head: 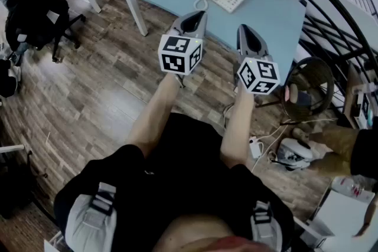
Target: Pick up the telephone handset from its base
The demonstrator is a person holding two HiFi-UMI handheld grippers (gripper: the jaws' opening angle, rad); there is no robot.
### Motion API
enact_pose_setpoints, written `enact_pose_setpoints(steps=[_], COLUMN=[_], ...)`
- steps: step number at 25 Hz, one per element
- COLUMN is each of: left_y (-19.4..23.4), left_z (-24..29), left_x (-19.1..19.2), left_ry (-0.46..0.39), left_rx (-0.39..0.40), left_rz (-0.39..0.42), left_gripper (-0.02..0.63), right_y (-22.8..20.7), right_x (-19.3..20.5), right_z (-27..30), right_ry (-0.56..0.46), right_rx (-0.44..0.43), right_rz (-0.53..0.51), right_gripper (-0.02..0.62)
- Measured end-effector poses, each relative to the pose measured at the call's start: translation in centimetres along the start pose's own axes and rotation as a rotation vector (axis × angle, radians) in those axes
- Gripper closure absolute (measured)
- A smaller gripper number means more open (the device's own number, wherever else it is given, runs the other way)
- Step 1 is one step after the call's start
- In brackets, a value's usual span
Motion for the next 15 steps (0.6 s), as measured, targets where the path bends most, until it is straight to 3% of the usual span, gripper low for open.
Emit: enact_pose_setpoints(steps=[3, 8, 15], left_y=[-0.1, 0.8, 2.5], left_z=[0.1, 0.4, 1.1], left_x=[-0.4, -1.1, -0.6], left_ry=[-0.010, -0.020, -0.014], left_rx=[-0.001, -0.009, -0.027], left_rz=[0.005, 0.009, 0.000], left_gripper=[0.606, 0.606, 0.606], right_y=[-0.1, -0.8, -1.0], right_x=[-0.3, 0.3, 1.1], right_z=[0.2, 1.3, 2.7], right_ry=[-0.006, 0.016, 0.017], right_rx=[-0.008, 0.060, 0.051], right_rz=[-0.015, -0.016, -0.016], right_gripper=[0.598, 0.598, 0.598])
Point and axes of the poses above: the fingertips, and each gripper's own axes: z forward along the fingers, y to its left, x out of its underside, the point moved 3 cm from there along -z, backward along the fingers, and after that the axes turned 8 degrees about -y, right-handed, at the moved point
